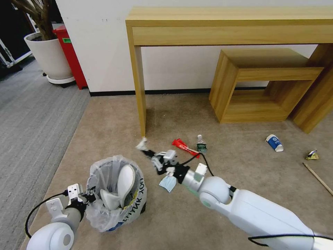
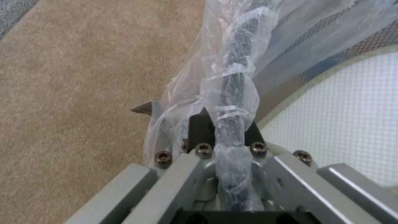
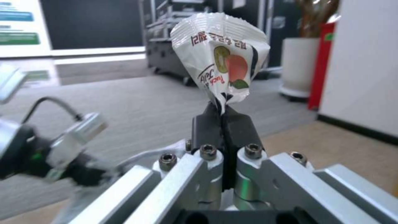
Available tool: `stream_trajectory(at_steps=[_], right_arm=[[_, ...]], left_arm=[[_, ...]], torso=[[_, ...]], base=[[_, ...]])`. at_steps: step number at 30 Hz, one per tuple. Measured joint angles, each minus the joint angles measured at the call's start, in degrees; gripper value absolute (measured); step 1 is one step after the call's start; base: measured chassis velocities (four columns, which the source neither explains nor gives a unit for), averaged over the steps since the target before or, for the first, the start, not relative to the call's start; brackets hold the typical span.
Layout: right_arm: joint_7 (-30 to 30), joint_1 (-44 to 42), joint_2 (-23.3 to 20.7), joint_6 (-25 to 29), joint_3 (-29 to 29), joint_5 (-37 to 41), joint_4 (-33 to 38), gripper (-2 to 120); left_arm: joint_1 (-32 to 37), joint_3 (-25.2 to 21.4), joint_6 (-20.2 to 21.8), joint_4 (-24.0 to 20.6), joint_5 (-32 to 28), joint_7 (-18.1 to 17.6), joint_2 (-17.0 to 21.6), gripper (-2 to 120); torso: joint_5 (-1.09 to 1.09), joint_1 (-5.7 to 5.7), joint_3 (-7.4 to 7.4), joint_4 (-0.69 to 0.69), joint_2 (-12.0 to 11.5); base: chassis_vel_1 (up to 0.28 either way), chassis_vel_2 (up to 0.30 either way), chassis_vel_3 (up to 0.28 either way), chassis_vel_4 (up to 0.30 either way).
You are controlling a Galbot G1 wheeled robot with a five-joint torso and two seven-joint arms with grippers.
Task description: Pick up the trash bin and place the garbage on the floor into it.
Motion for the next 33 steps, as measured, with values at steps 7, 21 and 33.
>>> stream_trajectory(at_steps=[7, 21, 33], right_arm=[[2.8, 5.2, 0.7, -1.6, -9.1, 2.3, -2.3, 0], [8.2, 10.2, 3.0, -6.5, -16.6, 3.4, -4.0, 8], [12.0, 10.2, 5.3, -9.3, -18.2, 2.9, -5.5, 52]], left_arm=[[0.0, -0.1, 0.0, -0.5, 0.0, 0.0, -0.5, 0], [-0.1, 0.0, 0.0, -1.3, 0.7, 0.1, -1.9, 0], [0.5, -0.1, -0.3, -1.8, 1.2, 0.6, -2.5, 0]], torso=[[0.00, 0.00, 0.00, -0.01, 0.0], [0.00, 0.00, 0.00, -0.01, 0.0], [0.00, 0.00, 0.00, -0.01, 0.0]], base=[[0.000, 0.000, 0.000, 0.000], [0.000, 0.000, 0.000, 0.000], [0.000, 0.000, 0.000, 0.000]])
